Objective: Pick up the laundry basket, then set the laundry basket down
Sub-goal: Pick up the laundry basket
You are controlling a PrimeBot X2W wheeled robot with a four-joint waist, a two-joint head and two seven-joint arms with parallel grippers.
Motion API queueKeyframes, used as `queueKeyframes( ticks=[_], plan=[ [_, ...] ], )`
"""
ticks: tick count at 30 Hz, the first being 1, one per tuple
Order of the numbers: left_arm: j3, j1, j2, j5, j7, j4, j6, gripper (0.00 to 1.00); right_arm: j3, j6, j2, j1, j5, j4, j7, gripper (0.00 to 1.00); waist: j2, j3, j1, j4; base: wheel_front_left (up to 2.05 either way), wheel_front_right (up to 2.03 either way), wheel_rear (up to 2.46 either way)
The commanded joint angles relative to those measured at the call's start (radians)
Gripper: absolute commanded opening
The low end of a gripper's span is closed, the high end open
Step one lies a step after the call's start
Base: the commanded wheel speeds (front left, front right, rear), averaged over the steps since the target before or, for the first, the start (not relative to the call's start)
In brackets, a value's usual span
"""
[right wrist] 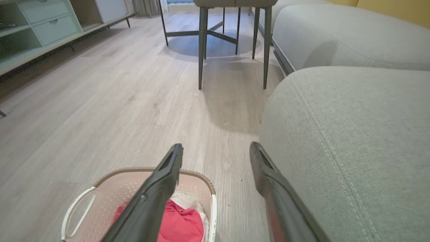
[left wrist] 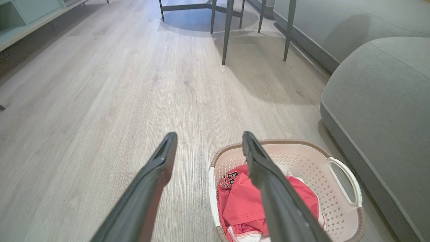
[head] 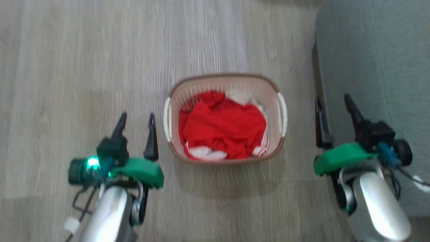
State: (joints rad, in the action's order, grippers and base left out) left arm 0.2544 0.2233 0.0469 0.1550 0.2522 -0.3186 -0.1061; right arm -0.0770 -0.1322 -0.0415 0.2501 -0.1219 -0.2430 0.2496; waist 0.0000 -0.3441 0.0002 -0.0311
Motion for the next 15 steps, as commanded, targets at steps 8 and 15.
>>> queueKeyframes(
  ticks=[8,15],
  plan=[
    [-0.034,0.205,0.003,0.032,0.01,-0.052,0.004,1.0,0.007,0.002,-0.009,0.179,0.027,-0.047,0.012,1.0,0.0,-0.252,-0.0002,0.001,0.0,0.0,0.0],
    [-0.002,0.323,0.003,0.05,0.01,-0.149,0.008,1.0,0.006,0.002,-0.009,0.283,0.035,-0.116,0.012,1.0,0.0,-0.375,-0.0002,0.007,0.0,0.0,0.0]
  ],
)
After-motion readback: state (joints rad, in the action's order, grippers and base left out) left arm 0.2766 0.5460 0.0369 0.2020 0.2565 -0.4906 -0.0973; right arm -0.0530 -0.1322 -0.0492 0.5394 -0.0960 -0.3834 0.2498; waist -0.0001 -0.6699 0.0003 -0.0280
